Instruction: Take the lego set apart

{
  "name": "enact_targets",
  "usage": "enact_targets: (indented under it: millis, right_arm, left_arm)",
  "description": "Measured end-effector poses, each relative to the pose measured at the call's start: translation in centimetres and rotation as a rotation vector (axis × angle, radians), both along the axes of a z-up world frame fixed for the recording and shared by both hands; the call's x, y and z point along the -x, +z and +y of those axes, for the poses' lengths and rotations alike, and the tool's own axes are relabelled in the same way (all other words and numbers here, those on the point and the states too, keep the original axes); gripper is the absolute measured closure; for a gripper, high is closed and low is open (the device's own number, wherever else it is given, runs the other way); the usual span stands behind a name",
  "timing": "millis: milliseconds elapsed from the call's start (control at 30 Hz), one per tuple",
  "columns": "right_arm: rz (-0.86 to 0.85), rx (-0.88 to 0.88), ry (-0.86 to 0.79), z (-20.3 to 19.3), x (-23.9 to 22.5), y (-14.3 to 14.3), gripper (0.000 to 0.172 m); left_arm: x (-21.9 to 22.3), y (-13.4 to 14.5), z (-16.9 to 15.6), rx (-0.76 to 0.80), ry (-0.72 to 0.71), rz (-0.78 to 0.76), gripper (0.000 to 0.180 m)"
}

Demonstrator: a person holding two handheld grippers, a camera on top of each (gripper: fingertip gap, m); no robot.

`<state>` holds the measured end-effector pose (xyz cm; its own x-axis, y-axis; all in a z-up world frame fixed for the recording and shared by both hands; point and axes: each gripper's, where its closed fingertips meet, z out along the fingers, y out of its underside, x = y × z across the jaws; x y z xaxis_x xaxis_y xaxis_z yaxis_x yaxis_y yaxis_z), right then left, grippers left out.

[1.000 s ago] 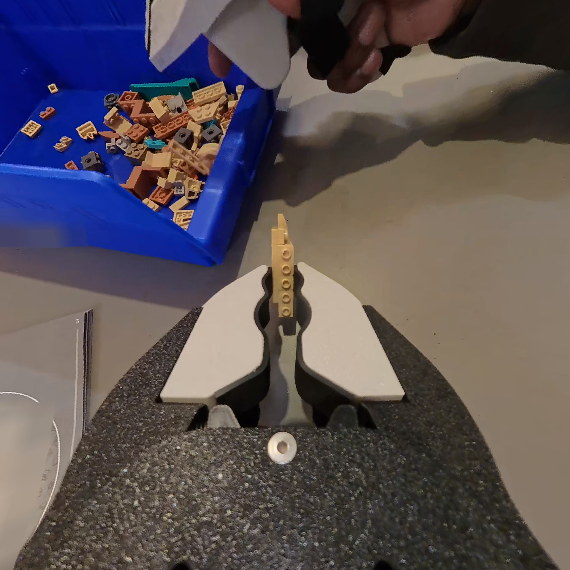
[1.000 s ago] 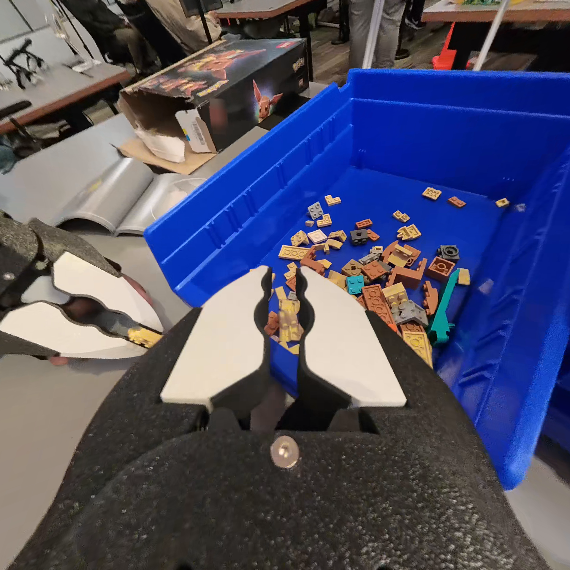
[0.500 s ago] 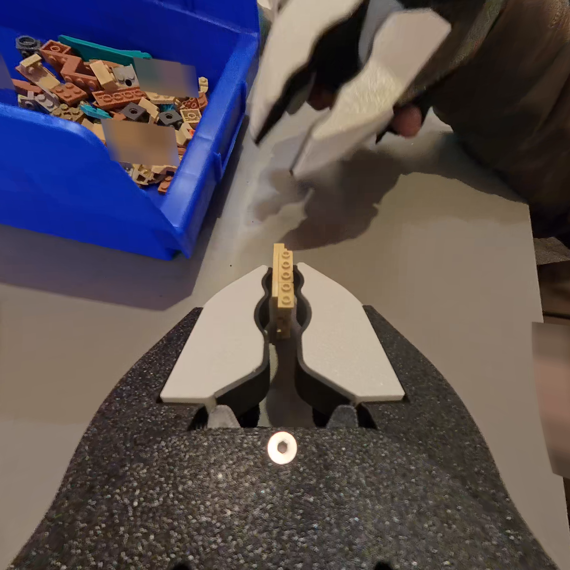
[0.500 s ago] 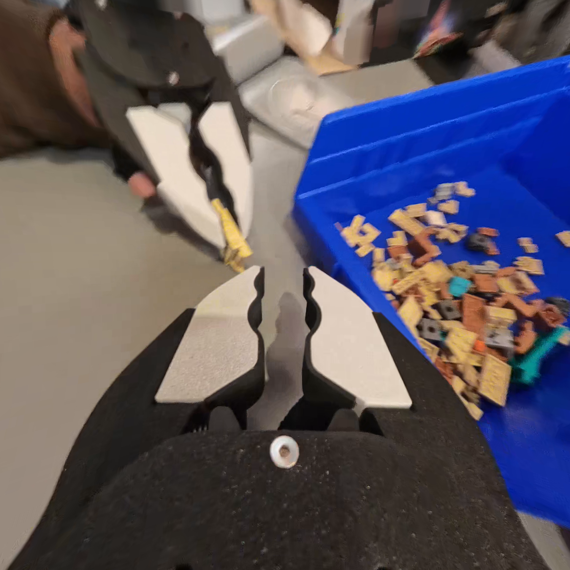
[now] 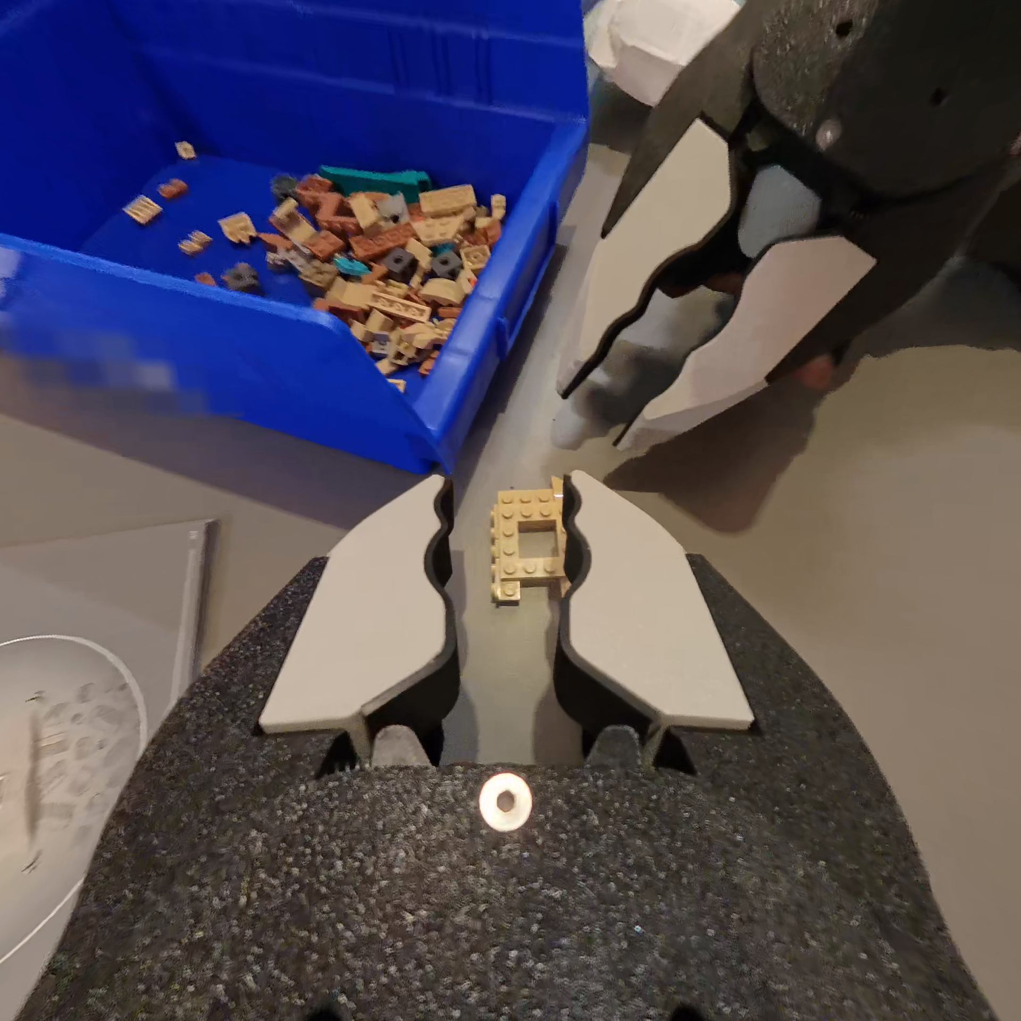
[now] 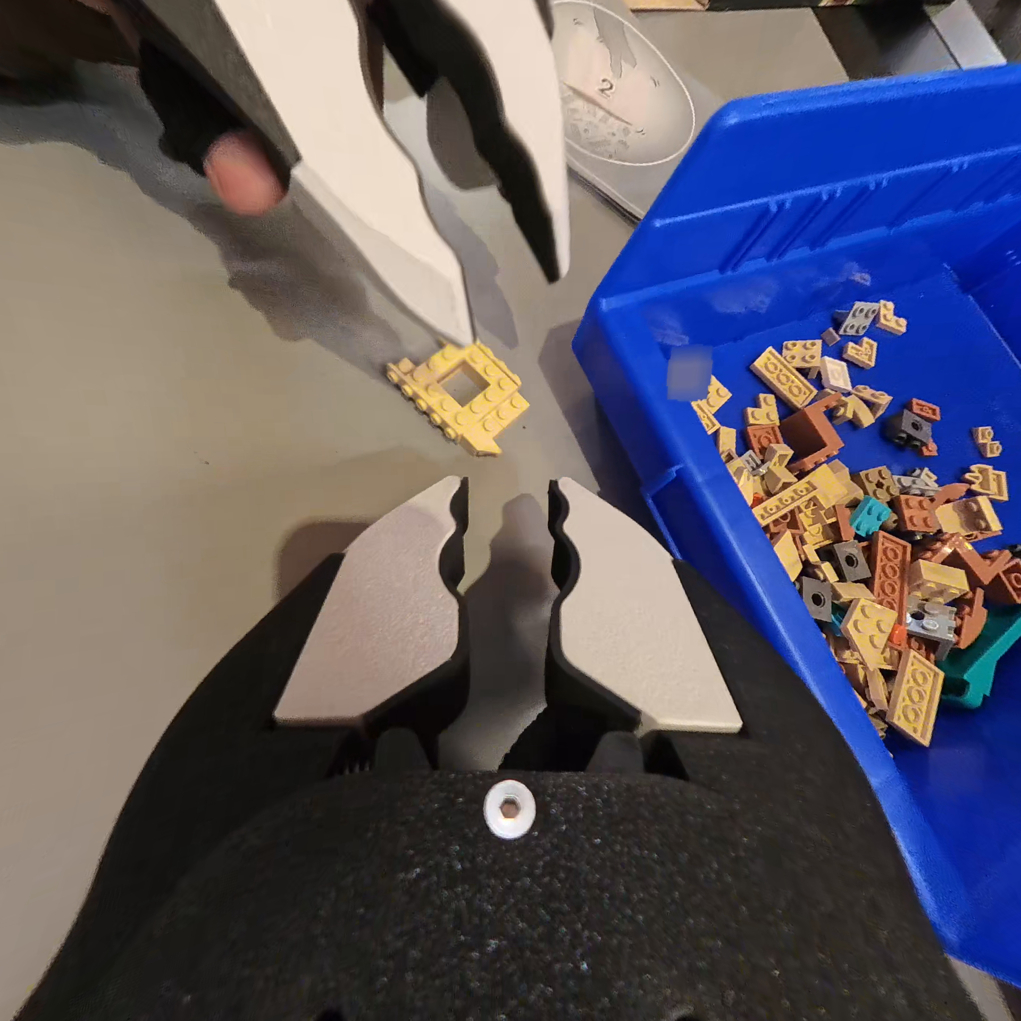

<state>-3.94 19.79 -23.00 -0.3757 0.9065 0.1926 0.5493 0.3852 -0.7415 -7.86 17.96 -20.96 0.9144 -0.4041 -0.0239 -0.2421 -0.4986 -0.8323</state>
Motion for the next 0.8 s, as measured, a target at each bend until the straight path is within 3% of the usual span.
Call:
enact_targets:
  millis: [167, 333, 467, 600, 800]
  right_arm:
    - [0.019, -0.031, 0.018, -1.3, -0.6, -0.6, 0.144]
    - [0.077, -0.039, 0.041, -2.2, -0.2, -0.4, 0.145]
    - [0.094, -0.020, 0.037, -3.0, 1.2, -0.2, 0.145]
    - [0.106, -0.039, 0.060, -4.8, 2.8, -0.1, 0.145]
    - [0.198, -0.109, -0.030, -7.0, 4.7, 0.8, 0.145]
  left_arm:
    - [1.6, 3.4, -0.8, -0.101, 0.103, 0.061, 0.143]
    - [1.5, 5.6, -3.6, -0.194, 0.185, 0.072, 0.143]
    - [1.4, 5.5, -5.8, -0.281, 0.270, 0.055, 0.143]
    - [2.2, 4.8, -7.2, -0.267, 0.318, 0.130, 0.142]
    - [3.6, 6.1, -9.1, -0.387, 0.346, 0.006, 0.142]
